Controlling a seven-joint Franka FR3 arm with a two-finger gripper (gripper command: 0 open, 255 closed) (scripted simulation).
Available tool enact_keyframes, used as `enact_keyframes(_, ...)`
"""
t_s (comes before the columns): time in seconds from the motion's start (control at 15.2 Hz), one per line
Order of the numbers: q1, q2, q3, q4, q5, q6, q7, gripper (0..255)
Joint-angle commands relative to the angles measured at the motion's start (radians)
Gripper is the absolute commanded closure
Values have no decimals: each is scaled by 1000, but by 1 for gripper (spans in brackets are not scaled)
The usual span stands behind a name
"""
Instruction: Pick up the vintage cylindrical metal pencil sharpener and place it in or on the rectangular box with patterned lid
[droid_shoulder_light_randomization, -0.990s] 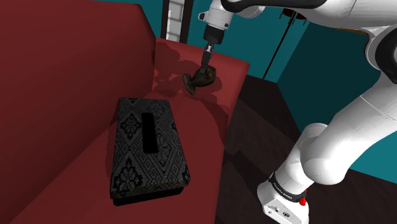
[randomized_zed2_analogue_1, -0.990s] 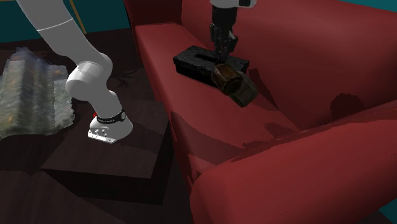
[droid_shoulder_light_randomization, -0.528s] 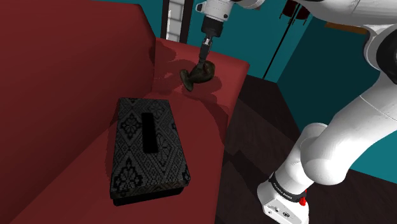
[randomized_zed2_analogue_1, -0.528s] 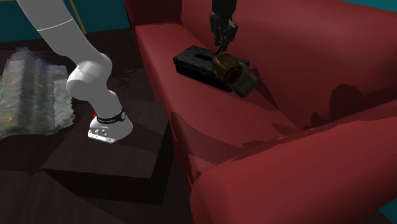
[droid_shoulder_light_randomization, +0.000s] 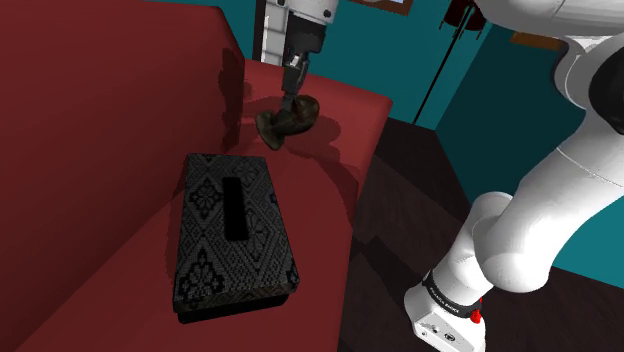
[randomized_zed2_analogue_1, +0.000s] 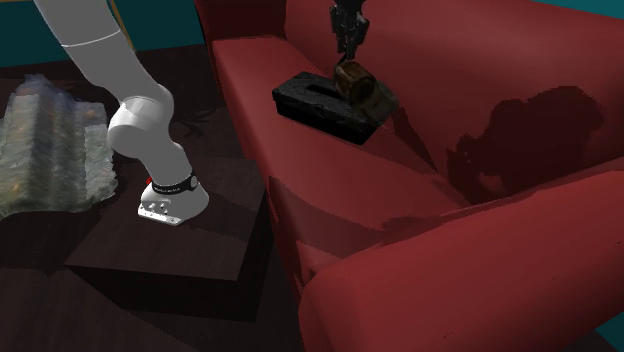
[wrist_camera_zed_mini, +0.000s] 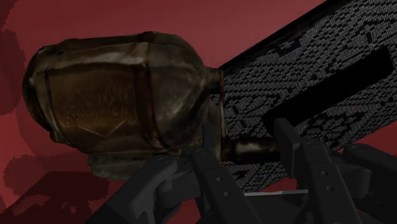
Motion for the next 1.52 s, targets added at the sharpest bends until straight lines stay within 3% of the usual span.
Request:
enact_keyframes(0.0, 21, 23, 28, 38, -1, -9, 52, 255)
enact_keyframes(0.66, 134, 210, 147, 292, -37, -60, 289, 255)
enact_keyframes(1.19, 263, 458, 211, 654, -115, -169, 465, 255)
enact_keyframes(1.45, 255, 426, 209, 551, -106, -98, 460, 255)
